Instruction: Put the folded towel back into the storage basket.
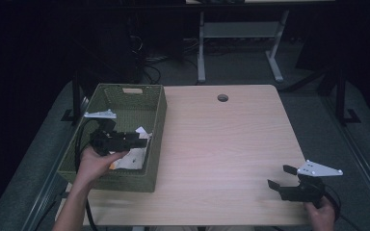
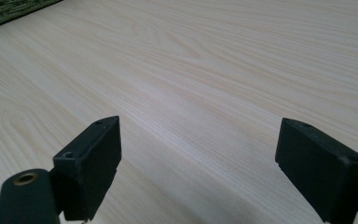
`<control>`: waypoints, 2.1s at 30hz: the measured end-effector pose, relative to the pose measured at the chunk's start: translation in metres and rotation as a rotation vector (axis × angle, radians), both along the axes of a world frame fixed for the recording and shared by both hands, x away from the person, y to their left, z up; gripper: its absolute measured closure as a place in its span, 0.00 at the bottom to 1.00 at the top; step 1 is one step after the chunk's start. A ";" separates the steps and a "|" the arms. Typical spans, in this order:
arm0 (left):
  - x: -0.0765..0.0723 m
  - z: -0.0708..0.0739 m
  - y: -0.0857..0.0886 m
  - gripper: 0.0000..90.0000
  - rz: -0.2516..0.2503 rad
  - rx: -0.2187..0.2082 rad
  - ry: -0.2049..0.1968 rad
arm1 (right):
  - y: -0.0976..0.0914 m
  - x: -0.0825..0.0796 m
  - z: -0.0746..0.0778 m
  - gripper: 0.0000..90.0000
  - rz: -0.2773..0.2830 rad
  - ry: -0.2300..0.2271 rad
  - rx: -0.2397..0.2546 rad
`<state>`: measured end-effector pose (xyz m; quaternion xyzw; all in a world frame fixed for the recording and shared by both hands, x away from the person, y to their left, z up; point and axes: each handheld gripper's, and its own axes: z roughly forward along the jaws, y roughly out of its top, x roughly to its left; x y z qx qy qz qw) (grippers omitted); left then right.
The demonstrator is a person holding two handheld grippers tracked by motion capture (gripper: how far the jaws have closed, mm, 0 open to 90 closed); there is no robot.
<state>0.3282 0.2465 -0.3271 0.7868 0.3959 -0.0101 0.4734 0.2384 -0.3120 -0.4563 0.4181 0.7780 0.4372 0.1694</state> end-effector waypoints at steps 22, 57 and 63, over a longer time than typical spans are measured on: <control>-0.008 0.000 -0.057 0.41 -0.113 0.024 -0.021 | -0.002 -0.002 0.001 0.15 -0.007 -0.006 -0.008; -0.028 -0.018 -0.142 0.35 -0.245 0.067 -0.056 | -0.008 -0.001 -0.004 0.15 -0.020 0.010 -0.016; -0.039 -0.025 -0.158 0.34 -0.257 0.076 -0.082 | -0.008 -0.001 -0.002 0.15 -0.017 0.004 -0.023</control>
